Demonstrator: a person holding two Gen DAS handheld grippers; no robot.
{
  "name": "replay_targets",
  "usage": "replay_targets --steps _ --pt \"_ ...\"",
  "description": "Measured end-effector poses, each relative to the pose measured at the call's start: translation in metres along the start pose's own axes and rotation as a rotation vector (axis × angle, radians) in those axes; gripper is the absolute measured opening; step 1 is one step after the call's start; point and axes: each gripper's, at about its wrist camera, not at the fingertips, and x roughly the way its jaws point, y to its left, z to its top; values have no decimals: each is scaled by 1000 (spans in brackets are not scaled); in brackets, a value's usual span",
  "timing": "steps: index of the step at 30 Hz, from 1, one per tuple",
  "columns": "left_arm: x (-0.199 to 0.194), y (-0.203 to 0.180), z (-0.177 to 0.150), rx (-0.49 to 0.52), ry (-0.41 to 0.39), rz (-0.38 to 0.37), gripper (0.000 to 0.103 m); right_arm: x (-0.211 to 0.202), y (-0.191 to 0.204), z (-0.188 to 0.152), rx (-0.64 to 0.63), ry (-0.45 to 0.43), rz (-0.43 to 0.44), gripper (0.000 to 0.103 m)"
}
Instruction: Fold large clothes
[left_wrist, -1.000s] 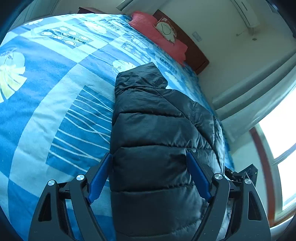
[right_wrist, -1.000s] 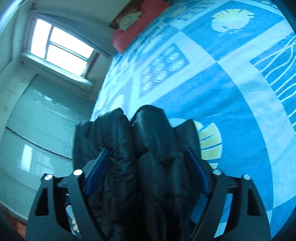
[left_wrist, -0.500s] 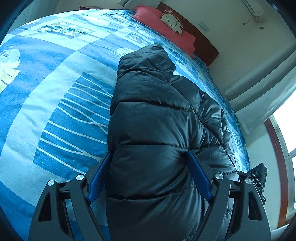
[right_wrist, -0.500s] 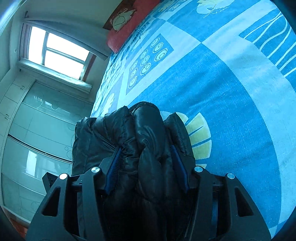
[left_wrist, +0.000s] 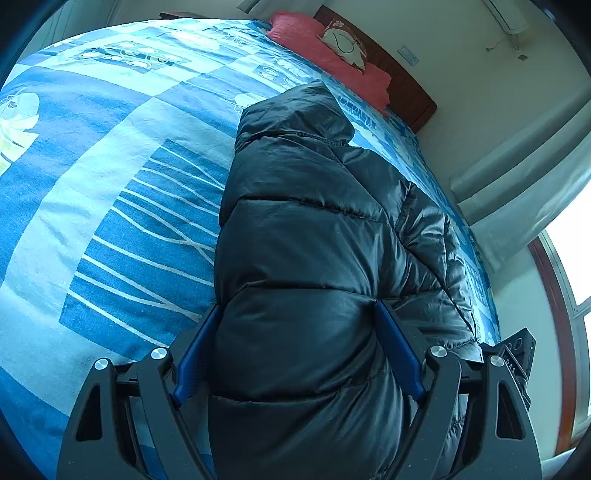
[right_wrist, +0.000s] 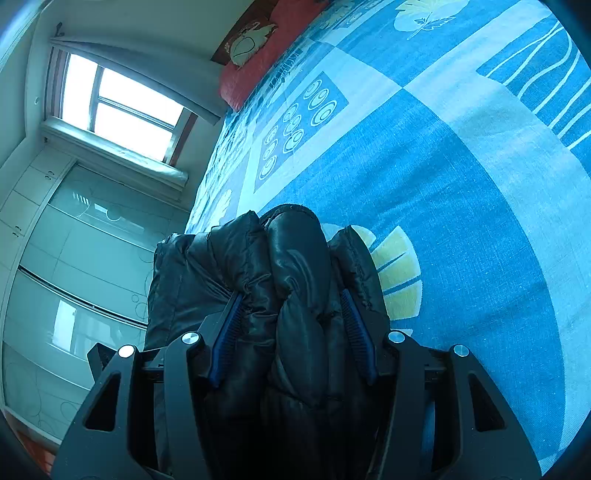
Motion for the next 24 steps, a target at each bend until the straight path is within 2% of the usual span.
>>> replay_targets --steps 18,21,24 --pt "0 -1 1 -7 10 1 82 -8 -5 -1 29 -12 38 54" --pt "-2 0 5 -24 26 -13 84 -13 -2 0 39 -14 24 59" --pt "-5 7 8 -61 47 -47 85 -22 1 -1 42 -27 5 69"
